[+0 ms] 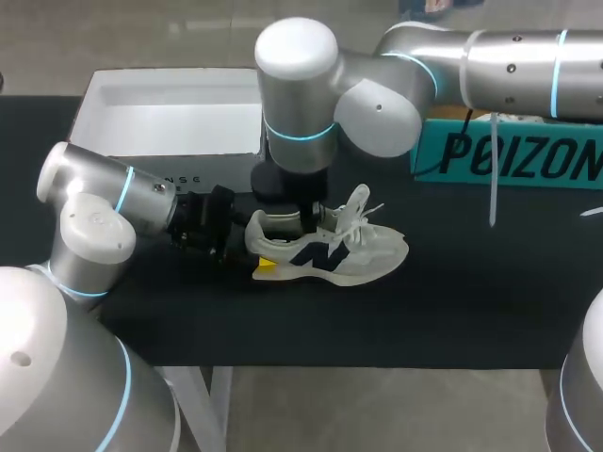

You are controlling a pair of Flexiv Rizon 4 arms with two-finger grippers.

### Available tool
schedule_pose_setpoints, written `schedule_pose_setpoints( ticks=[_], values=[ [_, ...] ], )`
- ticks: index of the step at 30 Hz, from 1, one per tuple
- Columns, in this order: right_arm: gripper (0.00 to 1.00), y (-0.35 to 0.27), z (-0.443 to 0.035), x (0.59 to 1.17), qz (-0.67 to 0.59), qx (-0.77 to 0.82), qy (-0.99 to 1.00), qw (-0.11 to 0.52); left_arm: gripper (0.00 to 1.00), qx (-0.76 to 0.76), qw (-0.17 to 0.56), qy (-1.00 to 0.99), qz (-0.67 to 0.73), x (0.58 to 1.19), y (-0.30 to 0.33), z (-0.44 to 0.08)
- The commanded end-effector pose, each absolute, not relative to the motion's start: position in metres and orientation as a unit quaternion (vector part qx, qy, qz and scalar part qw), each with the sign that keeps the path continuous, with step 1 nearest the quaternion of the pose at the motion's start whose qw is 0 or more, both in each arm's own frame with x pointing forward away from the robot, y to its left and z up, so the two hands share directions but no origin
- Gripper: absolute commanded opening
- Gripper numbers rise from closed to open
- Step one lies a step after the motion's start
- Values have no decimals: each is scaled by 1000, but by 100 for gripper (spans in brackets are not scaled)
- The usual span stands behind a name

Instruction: Take the shoe out of the shoebox, open the shoe tongue, remove and reinsert the insole, then place the shoe into the shoebox

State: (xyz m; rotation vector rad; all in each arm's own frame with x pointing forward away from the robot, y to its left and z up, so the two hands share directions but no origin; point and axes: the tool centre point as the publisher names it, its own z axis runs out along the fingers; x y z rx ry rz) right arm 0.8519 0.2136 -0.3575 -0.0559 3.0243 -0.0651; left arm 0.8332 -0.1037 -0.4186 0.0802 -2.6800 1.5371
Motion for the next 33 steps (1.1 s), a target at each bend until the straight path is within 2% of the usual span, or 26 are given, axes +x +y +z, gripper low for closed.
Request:
schedule_pose_setpoints(
  ticks=[1, 9, 27, 33],
  values=[
    [0, 210, -363, 850, -20, -18, 998, 47, 0, 26, 25, -867, 497, 833, -104, -419],
    [0, 209, -374, 835, -14, -9, 1000, 16, 0, 26, 25, -867, 497, 833, -104, -419],
    [0, 219, -392, 814, -45, 2, 999, 4, 0, 26, 25, -867, 497, 833, -104, -419],
    [0, 216, -397, 824, -42, 10, 999, 5, 0, 26, 25, -867, 497, 833, -104, -419]
  ],
)
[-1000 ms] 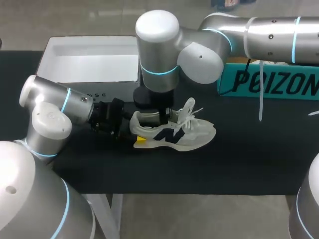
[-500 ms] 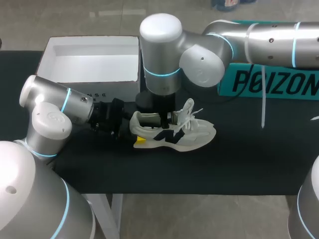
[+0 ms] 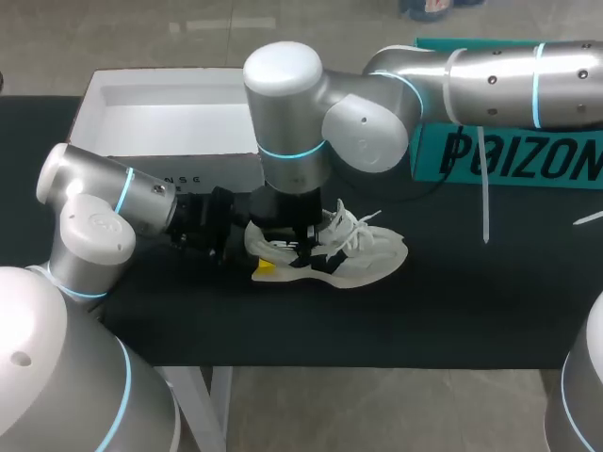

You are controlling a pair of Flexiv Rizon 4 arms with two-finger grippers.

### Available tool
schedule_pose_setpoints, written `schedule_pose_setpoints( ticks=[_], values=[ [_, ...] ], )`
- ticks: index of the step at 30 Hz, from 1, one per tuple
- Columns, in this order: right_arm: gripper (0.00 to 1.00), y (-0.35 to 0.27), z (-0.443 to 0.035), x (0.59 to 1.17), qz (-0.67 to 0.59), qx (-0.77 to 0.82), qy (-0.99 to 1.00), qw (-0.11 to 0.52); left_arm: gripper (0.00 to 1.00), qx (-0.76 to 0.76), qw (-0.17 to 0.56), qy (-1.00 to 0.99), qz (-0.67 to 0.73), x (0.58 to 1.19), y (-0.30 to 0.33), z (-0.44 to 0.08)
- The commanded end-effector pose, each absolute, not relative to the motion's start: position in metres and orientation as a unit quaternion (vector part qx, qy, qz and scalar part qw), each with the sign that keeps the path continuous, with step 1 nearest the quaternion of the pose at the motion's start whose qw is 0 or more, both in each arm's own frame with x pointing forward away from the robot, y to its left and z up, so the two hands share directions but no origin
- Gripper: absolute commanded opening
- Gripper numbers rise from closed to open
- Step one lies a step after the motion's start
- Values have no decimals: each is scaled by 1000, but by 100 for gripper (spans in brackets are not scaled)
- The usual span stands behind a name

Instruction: Take the shoe out of the shoebox, open the shoe tongue, remove and reinsert the insole, then place the shoe into the shoebox

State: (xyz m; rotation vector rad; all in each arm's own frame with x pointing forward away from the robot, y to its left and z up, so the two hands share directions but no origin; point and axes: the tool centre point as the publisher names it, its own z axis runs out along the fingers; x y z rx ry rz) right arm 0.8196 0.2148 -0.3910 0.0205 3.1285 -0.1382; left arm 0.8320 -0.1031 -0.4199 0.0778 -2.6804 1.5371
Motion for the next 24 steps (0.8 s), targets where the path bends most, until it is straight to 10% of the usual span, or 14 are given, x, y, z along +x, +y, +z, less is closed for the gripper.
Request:
schedule_pose_setpoints(
  ticks=[1, 13, 24],
  values=[
    [0, 214, -398, 826, -43, 11, 999, 6, 0, 26, 25, -867, 497, 833, -104, -419],
    [0, 196, -403, 852, -48, 35, 998, 29, 0, 26, 25, -867, 497, 833, -104, -419],
    [37, 200, -403, 857, -37, 38, 997, 54, 0, 26, 25, -867, 497, 833, -104, -419]
  ],
)
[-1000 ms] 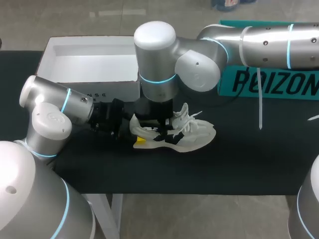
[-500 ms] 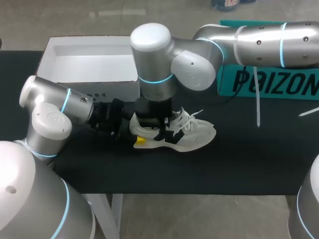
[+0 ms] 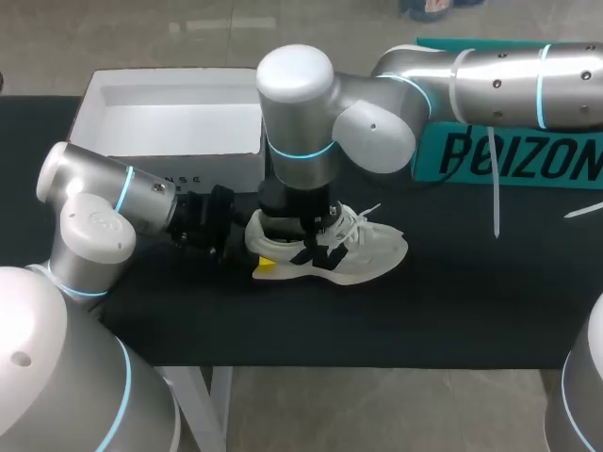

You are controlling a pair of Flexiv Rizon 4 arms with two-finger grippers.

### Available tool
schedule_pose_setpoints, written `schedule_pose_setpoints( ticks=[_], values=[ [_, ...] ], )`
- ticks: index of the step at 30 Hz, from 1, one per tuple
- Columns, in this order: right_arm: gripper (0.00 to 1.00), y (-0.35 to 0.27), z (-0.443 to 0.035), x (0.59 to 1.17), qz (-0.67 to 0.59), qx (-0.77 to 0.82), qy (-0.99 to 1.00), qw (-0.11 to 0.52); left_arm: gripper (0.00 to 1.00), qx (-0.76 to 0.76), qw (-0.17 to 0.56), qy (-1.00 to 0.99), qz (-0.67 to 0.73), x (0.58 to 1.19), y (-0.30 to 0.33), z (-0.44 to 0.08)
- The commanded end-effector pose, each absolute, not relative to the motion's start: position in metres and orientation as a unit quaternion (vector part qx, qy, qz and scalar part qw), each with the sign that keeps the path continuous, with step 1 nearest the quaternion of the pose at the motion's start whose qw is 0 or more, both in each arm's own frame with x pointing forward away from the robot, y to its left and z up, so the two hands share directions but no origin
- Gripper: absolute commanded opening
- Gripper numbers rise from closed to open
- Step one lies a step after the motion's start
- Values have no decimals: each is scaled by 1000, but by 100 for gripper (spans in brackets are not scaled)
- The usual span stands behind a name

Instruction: Take the shoe out of the shoebox, open the shoe tongue, remove and reinsert the insole, then place the shoe into the shoebox

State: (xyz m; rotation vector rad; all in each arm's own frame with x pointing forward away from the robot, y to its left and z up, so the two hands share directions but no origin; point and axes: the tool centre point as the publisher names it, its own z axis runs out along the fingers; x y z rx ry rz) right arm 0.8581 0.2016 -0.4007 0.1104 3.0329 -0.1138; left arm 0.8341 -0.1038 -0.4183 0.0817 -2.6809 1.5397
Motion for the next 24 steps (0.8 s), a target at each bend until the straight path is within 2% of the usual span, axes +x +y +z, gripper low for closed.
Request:
schedule_pose_setpoints(
  ticks=[1, 9, 17, 21, 22, 24],
  values=[
    [36, 200, -405, 857, -36, 39, 997, 54, 0, 26, 25, -867, 497, 833, -104, -419],
    [33, 205, -424, 853, -37, 36, 998, 30, 0, 26, 25, -867, 497, 833, -104, -419],
    [36, 208, -444, 837, -30, 31, 999, -19, 0, 26, 25, -867, 497, 833, -104, -419],
    [20, 207, -455, 831, -26, 44, 998, -47, 0, 26, 25, -867, 497, 833, -104, -419],
    [11, 206, -459, 830, -17, 54, 997, -52, 0, 26, 25, -867, 497, 833, -104, -419],
    [0, 204, -463, 828, -10, 72, 995, -65, 0, 26, 25, -867, 497, 833, -104, -419]
  ],
)
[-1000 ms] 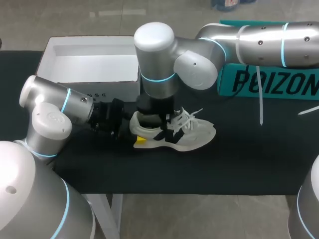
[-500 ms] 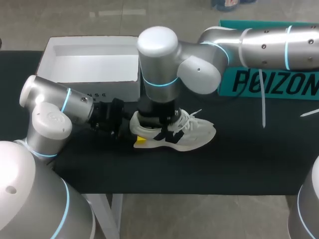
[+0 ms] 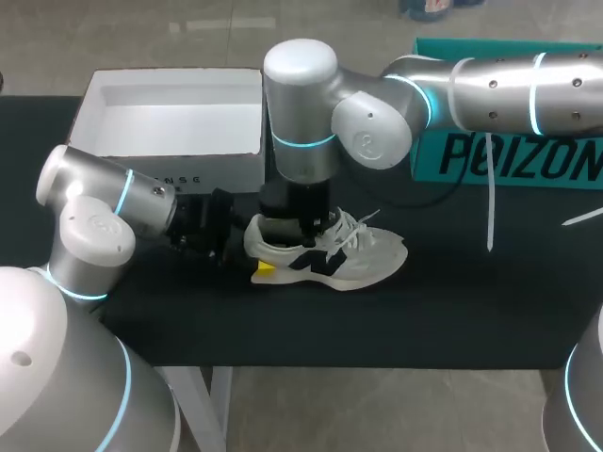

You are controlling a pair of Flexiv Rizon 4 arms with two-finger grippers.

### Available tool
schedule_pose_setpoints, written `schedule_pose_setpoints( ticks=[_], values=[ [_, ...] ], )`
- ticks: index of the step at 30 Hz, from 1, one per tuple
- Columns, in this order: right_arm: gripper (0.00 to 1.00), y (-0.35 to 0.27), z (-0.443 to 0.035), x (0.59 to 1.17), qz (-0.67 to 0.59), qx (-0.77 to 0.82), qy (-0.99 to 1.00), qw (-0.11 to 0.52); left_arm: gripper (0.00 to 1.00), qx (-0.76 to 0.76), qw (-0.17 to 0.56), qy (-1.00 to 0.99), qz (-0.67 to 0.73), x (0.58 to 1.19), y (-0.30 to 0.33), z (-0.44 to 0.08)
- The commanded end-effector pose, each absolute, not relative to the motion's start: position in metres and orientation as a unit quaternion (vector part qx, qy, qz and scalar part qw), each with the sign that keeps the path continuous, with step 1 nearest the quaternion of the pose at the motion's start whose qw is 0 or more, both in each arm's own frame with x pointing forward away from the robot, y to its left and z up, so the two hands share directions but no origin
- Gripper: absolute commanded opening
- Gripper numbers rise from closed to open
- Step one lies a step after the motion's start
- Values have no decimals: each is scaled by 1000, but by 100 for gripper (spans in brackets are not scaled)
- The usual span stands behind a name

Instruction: Take the shoe out of the shoebox, open the shoe tongue, remove and reinsert the insole, then place the shoe into the shoebox

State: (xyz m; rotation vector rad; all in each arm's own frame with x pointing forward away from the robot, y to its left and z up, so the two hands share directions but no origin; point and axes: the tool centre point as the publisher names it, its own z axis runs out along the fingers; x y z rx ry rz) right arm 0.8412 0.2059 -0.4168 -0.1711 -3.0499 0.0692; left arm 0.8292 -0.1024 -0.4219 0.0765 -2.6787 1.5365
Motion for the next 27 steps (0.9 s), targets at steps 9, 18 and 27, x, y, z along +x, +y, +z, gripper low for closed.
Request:
schedule_pose_setpoints(
  ticks=[9, 18, 27],
  values=[
    [0, 192, -458, 824, 17, -110, -991, 71, 0, 26, 25, -867, 497, 833, -104, -419],
    [0, 180, -412, 835, -25, -131, -991, 10, 0, 26, 25, -867, 497, 833, -104, -419],
    [0, 178, -383, 843, -43, -123, -991, -27, 0, 26, 25, -867, 497, 833, -104, -419]
  ],
)
